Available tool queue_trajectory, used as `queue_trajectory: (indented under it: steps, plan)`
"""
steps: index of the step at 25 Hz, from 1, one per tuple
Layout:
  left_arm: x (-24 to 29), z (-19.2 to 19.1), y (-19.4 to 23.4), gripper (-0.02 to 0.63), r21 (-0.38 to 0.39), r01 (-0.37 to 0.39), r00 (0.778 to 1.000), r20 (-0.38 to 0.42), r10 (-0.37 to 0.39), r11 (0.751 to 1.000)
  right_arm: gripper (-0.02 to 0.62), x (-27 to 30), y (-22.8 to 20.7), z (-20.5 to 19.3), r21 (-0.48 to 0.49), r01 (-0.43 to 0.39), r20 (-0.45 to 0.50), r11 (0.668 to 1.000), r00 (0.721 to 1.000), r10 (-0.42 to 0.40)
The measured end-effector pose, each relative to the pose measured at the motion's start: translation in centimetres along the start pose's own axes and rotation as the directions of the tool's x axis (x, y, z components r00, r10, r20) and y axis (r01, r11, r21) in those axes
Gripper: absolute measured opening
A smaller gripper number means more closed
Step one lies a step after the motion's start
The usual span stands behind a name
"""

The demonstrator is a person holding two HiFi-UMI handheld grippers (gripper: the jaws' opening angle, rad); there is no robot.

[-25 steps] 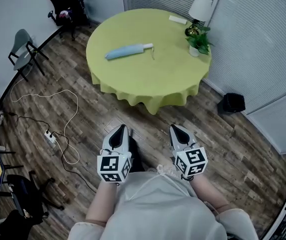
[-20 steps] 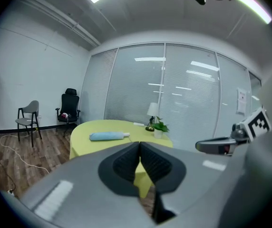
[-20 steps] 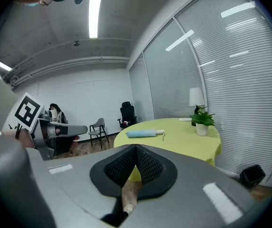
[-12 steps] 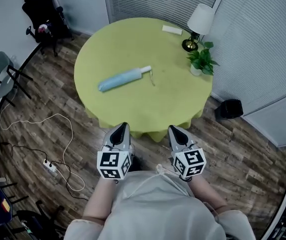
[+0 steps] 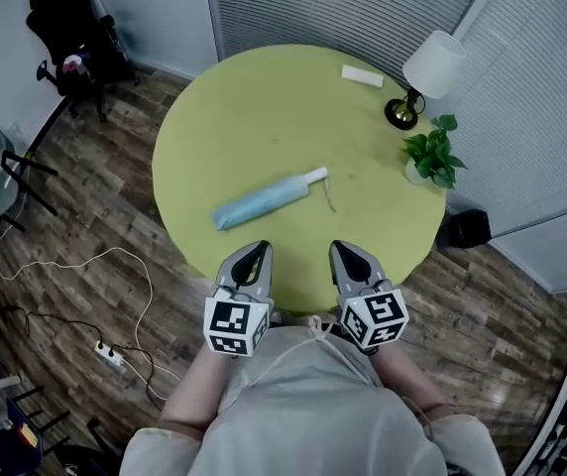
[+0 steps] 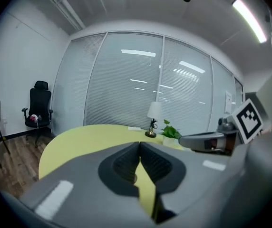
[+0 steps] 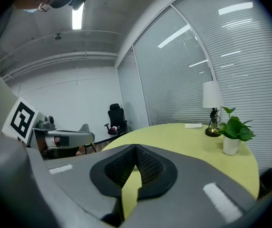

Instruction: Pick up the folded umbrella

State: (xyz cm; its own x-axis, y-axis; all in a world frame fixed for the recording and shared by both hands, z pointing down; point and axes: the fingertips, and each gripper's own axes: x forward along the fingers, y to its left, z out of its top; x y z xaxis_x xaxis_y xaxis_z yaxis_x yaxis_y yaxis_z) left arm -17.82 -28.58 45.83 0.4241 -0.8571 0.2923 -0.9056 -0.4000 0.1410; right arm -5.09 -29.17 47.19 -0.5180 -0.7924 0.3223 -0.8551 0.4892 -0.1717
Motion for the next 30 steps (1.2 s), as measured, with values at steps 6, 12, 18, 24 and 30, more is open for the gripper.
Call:
queue_trajectory:
  steps: [6, 12, 18, 24, 30]
  plan:
    - [4.6, -0.1, 2.5, 0.006, -0.054, 0.004, 1.0, -0.027, -0.006, 0.999, 0.0, 4.8, -1.9, 1.1, 0.001, -0.047, -0.022, 0.999, 0.999, 0.047]
    - [8.5, -1.8, 4.1, 0.006, 0.016, -0.041, 0.992, -0.12, 0.042, 0.999, 0.0, 8.2, -4.3, 0.7, -0.004, -0.101, -0.105, 0.995, 0.989, 0.099]
    - [12.7, -4.4, 6.1, 0.072, 0.087, -0.003, 0.962, -0.273, 0.027, 0.996, 0.0, 11.5, -6.8, 1.0, -0.02, -0.149, -0.123, 0.989, 0.982, 0.146]
    - [17.7, -8.2, 8.0, 0.245, 0.223, 0.139, 0.89, -0.455, -0.023, 0.965, 0.0, 13.6, -8.2, 1.3, 0.02, -0.185, -0.09, 0.982, 0.978, 0.186]
    - [21.1, -12.4, 9.1, 0.342, 0.265, 0.255, 0.786, -0.617, -0.04, 0.93, 0.0, 15.2, -9.6, 1.6, 0.009, -0.187, -0.094, 0.982, 0.978, 0.187]
